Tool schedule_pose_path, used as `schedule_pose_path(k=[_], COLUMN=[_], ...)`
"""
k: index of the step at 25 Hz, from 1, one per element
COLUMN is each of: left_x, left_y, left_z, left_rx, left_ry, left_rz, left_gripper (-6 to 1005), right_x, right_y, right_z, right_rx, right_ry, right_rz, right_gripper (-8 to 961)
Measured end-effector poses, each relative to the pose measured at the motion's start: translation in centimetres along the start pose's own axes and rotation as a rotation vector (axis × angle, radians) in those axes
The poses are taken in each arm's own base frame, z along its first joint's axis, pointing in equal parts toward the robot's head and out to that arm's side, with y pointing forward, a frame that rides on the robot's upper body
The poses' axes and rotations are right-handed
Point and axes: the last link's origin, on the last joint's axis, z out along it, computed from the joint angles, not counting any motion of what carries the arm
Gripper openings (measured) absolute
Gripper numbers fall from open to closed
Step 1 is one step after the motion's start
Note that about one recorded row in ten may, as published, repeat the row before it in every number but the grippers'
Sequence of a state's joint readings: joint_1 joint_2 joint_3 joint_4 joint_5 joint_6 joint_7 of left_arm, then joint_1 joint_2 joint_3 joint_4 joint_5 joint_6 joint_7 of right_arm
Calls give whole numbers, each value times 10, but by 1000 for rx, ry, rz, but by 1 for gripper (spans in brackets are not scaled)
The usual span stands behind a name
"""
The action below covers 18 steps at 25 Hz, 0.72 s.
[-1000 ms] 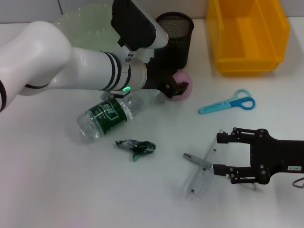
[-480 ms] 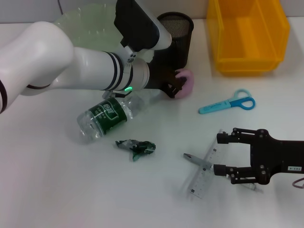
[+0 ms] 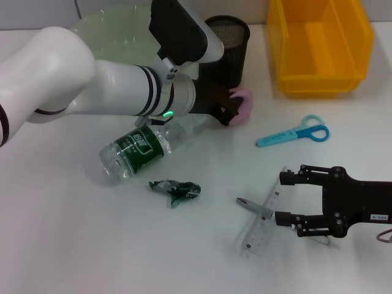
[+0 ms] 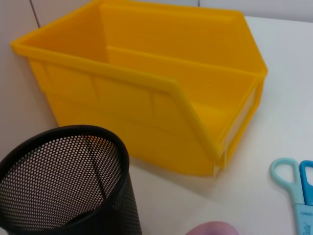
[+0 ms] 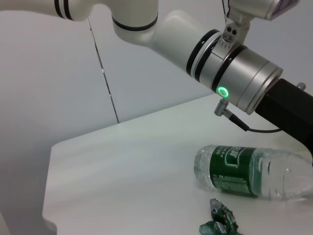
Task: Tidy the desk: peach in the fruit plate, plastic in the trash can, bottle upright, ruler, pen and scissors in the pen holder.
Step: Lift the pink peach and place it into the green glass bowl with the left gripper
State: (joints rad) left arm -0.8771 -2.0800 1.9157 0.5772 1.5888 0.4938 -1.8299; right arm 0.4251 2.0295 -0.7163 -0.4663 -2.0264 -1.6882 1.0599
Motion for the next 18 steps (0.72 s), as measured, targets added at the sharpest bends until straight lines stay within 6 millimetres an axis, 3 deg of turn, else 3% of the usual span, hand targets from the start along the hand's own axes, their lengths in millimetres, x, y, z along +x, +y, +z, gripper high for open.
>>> schedule_pose_path(k=[9, 18], left_x=[5, 7], left_y=[10, 3], left_z=[-10, -41], left_rx=[-74, -192], left_ry=[59, 193], left_rz=[-39, -149], left_gripper=[45, 44], right_x=[1, 1], right_y=[0, 1], right_z=[0, 0], right_rx=[1, 2], right_ry=[0, 0], right_rz=[3, 4], right_gripper=[801, 801])
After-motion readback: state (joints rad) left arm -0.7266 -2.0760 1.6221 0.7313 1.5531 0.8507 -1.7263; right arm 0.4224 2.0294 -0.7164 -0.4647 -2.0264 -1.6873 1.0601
